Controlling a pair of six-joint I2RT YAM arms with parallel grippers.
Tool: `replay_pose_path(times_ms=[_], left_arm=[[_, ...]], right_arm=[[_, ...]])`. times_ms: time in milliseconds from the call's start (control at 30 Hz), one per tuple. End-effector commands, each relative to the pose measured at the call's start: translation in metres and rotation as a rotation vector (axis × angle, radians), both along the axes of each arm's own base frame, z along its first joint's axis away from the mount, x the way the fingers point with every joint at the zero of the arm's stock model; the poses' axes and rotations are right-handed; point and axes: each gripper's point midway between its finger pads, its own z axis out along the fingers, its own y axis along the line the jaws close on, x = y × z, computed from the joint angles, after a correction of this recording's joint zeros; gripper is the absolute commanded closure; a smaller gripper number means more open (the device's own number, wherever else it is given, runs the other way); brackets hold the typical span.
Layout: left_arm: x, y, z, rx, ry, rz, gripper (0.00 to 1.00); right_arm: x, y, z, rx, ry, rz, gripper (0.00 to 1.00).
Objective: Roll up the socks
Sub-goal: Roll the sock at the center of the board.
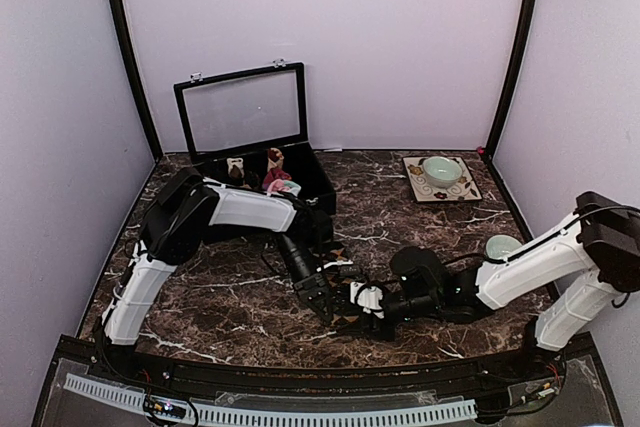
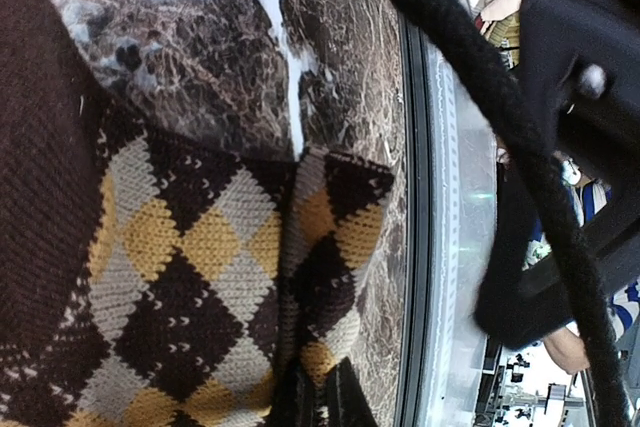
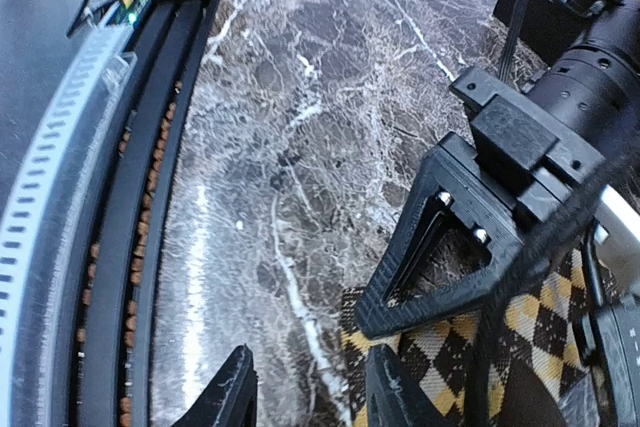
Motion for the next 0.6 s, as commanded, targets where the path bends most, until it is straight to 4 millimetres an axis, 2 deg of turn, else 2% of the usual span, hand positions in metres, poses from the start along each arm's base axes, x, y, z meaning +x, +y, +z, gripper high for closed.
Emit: replay_pose_path(times_ms=[0,67,300,567], left_arm=[[0.010,0.029,-0.062,0.203,-0.117,-0.051,1.00],[0.010,0.030,-0.063,0.203,-0.117,-0.053,1.00],[0.008,0.033,-0.063,0.204,-0.110,-0.065,1.00],[0.008,0.033,-0.063,0.207,-0.112,-0.071,1.00]], right_arm=[[0.001,0.009,-0.015,-0.052,-0.057,0.061,0.64],[0.004,0.010,-0.025,-0.072,-0.056,0.059,0.65],[0.012,0.005,-0.039,-0.084,-0.058,0.016,0.67],[0.012,0.011,-0.022,-0.041,-0.065,0.028,0.68]])
